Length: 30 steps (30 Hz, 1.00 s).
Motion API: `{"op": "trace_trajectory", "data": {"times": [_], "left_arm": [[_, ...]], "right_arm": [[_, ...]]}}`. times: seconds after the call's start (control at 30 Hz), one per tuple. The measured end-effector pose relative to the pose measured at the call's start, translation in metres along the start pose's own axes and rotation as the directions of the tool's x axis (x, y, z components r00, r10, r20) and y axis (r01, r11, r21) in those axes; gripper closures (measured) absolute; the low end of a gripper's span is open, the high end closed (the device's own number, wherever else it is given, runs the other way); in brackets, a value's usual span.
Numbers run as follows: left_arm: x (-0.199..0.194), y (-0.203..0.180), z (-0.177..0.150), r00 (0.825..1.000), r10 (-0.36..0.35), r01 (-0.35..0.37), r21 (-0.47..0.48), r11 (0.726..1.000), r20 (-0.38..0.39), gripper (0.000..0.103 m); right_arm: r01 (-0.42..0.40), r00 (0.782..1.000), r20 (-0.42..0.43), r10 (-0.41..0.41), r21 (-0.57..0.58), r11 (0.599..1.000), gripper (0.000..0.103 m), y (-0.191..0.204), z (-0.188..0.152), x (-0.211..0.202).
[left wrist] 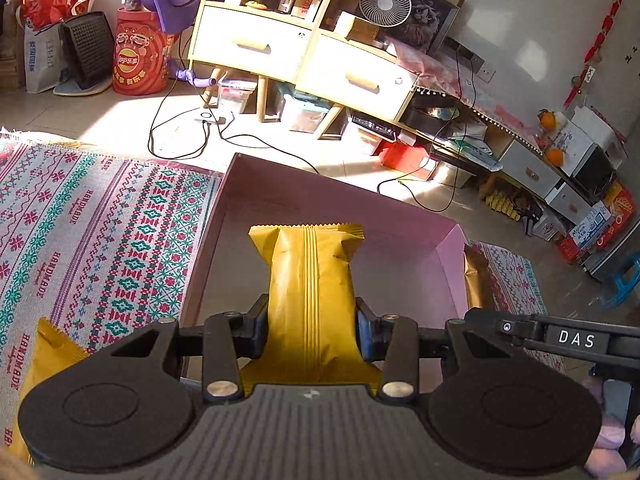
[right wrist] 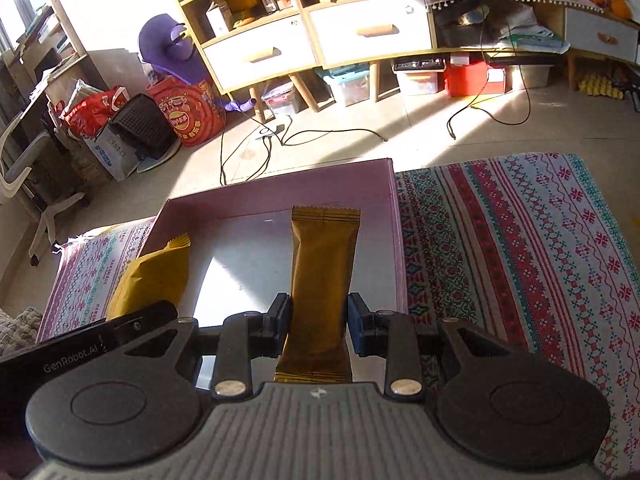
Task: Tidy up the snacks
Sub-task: 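Carry the yellow pack into the box with the left tool while the right places the gold bar, then open both tools and withdraw them from the box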
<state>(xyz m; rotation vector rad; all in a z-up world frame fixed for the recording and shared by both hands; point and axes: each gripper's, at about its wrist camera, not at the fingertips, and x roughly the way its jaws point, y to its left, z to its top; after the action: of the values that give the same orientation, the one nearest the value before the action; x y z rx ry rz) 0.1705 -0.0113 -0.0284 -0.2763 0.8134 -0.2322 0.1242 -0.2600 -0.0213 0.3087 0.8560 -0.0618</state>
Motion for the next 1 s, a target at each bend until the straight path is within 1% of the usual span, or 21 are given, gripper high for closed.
{"op": "trace_trajectory", "data": {"times": [0.2,0.27,0.3,0.33,0.37,0.4,0.43,0.47,0.5,0.57,0.63,0.7,0.77,0.8,0.87,0.93,1.0], "left_arm": [[-0.005,-0.001,-0.003,1.000,0.020,-0.020,0.018,1.000,-0.012,0.055],[-0.007,-0.003,-0.002,1.000,0.021,-0.020,0.026,0.999,-0.018,0.053],[-0.008,-0.004,-0.003,1.000,0.025,-0.024,0.031,0.999,-0.019,0.053],[-0.010,-0.006,-0.003,0.999,0.026,-0.026,0.039,0.999,-0.021,0.051],[-0.011,-0.009,-0.004,0.999,0.026,-0.025,0.052,0.998,-0.025,0.046],[-0.012,-0.011,-0.004,0.999,0.029,-0.027,0.064,0.998,-0.028,0.039],[-0.014,-0.012,-0.005,0.999,0.036,-0.034,0.075,0.997,-0.028,0.036],[-0.016,-0.014,-0.006,0.999,0.042,-0.039,0.085,0.996,-0.027,0.032],[-0.017,-0.015,-0.006,0.999,0.043,-0.040,0.091,0.995,-0.028,0.030],[-0.020,-0.014,-0.008,0.998,0.046,-0.042,0.101,0.994,-0.035,0.023],[-0.025,-0.015,-0.010,0.998,0.053,-0.049,0.116,0.992,-0.037,0.020],[-0.031,-0.016,-0.012,0.997,0.061,-0.056,0.133,0.990,-0.040,0.013],[-0.038,-0.015,-0.015,0.997,0.062,-0.056,0.144,0.988,-0.037,0.011],[-0.041,-0.015,-0.016,0.997,0.061,-0.055,0.149,0.987,-0.038,0.009],[-0.048,-0.014,-0.019,0.997,0.065,-0.058,0.159,0.986,-0.036,0.005],[-0.057,-0.012,-0.023,0.996,0.082,-0.076,0.169,0.983,-0.031,0.002],[-0.066,-0.009,-0.027,0.996,0.088,-0.083,0.174,0.981,-0.021,0.000]], "right_arm": [[0.012,1.000,-0.023,-0.012,-0.020,1.000,0.075,0.006,-0.003,0.002],[0.012,1.000,-0.028,-0.013,-0.031,0.999,0.071,0.009,-0.003,0.000],[0.012,1.000,-0.029,-0.013,-0.034,0.999,0.071,0.009,-0.003,-0.002],[0.012,1.000,-0.028,-0.013,-0.039,0.999,0.069,0.011,-0.003,-0.004],[0.009,1.000,-0.026,-0.010,-0.043,0.999,0.061,0.011,-0.003,-0.007],[0.011,1.000,-0.024,-0.012,-0.048,0.999,0.057,0.012,-0.003,-0.009],[0.015,1.000,-0.020,-0.016,-0.051,0.999,0.049,0.012,-0.004,-0.012],[0.020,1.000,-0.015,-0.021,-0.053,0.998,0.044,0.012,-0.004,-0.015],[0.023,1.000,-0.013,-0.023,-0.056,0.998,0.043,0.011,-0.004,-0.018],[0.028,1.000,-0.009,-0.028,-0.063,0.998,0.035,0.011,-0.005,-0.024],[0.037,0.999,0.000,-0.037,-0.072,0.997,0.030,0.011,-0.006,-0.031],[0.049,0.999,0.002,-0.049,-0.085,0.995,0.025,0.010,-0.008,-0.036],[0.055,0.998,0.002,-0.055,-0.099,0.994,0.019,0.010,-0.011,-0.041],[0.059,0.998,0.003,-0.059,-0.109,0.992,0.018,0.010,-0.013,-0.044],[0.070,0.998,0.008,-0.070,-0.126,0.990,0.013,0.009,-0.018,-0.051],[0.085,0.996,0.018,-0.083,-0.132,0.988,0.009,0.008,-0.025,-0.057],[0.095,0.995,0.014,-0.094,-0.137,0.986,0.008,0.006,-0.031,-0.062]]}}
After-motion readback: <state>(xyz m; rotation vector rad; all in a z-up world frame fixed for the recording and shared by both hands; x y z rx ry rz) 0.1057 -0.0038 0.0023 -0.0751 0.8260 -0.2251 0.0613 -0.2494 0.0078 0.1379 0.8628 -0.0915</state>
